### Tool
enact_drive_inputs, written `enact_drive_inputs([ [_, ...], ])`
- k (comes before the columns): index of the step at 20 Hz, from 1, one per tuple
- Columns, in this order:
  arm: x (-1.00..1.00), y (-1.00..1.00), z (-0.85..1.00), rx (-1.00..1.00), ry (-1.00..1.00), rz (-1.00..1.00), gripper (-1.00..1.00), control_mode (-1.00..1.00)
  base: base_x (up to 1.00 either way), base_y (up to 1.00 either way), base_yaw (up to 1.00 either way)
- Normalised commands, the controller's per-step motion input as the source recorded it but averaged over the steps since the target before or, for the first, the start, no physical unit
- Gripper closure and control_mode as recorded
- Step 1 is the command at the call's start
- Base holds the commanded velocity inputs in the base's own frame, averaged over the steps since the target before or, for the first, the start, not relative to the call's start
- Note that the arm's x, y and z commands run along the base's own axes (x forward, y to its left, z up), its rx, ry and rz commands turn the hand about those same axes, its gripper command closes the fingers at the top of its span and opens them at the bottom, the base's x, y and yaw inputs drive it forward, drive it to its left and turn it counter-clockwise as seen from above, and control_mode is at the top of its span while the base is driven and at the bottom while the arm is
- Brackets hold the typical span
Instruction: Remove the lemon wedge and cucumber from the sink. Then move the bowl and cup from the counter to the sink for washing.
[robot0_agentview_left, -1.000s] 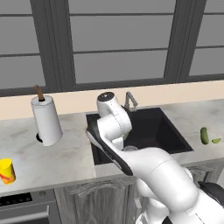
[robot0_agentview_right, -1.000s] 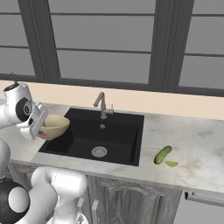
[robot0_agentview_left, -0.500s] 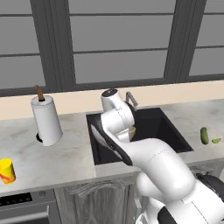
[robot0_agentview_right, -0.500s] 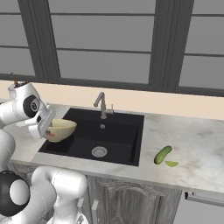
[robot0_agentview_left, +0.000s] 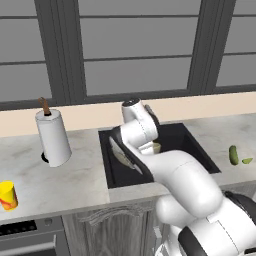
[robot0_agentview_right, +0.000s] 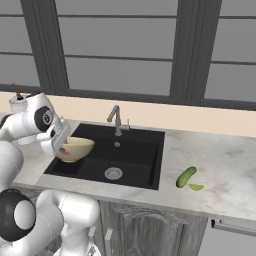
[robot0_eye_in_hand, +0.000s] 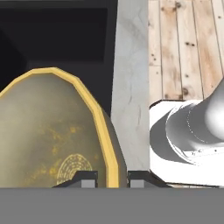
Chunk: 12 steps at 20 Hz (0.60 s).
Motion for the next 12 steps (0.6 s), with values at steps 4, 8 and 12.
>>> enact_drive_inputs([
  [4, 0.06, -0.2, -0.03, -0.02, 0.0, 0.0, 1.0, -1.0, 0.0, 0.0, 0.0],
  [8, 0.1, -0.22, -0.08, -0.01, -0.03, 0.0, 1.0, -1.0, 0.0, 0.0, 0.0],
  [12, 0.15, -0.21, -0.1, -0.03, -0.04, 0.0, 1.0, -1.0, 0.0, 0.0, 0.0],
])
